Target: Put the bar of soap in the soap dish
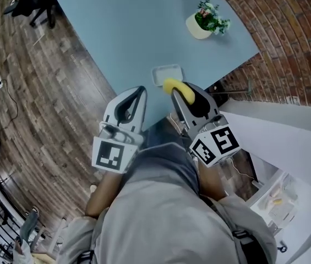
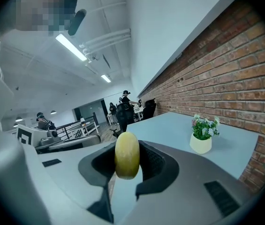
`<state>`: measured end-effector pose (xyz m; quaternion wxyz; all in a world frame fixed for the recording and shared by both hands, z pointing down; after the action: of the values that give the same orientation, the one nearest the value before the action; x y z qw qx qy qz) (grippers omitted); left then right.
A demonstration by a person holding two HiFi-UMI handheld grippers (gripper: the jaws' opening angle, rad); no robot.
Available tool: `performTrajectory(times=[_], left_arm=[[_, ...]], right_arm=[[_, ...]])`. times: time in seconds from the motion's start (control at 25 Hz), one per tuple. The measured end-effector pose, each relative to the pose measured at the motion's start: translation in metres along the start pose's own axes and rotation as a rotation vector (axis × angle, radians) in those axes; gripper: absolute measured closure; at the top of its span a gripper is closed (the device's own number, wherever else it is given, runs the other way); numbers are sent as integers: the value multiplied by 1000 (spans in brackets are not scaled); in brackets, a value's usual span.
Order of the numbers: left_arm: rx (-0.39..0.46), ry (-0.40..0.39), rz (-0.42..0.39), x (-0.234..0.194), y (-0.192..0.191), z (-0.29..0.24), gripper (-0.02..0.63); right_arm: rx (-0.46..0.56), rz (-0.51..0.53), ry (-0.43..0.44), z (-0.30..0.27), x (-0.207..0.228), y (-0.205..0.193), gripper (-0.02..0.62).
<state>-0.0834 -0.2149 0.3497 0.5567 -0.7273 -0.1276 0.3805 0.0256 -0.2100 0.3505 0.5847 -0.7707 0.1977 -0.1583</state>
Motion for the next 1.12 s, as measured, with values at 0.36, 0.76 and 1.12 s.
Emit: performTrajectory(times=[0.36, 0.76, 1.12], left_arm=[[-1, 37, -30, -5, -8, -27, 603], [0, 73, -24, -12, -21, -43, 603], [-6, 102, -29, -16, -28, -48, 603]], right_arm=[[-58, -1, 54, -23, 21, -22, 479], [-103, -5, 95, -43, 33, -47, 479], [-155, -2, 121, -58, 38, -75, 479]])
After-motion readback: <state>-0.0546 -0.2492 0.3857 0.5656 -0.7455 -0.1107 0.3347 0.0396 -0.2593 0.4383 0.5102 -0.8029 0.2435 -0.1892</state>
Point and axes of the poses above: the fingertips, and each gripper's own axes: z backward along the fingers, x to its right, y out of its top, the point moved 2 cm from there along z, backward along the fingers, and after that the axes turned 15 degrees about z, right-handed, at the moved point
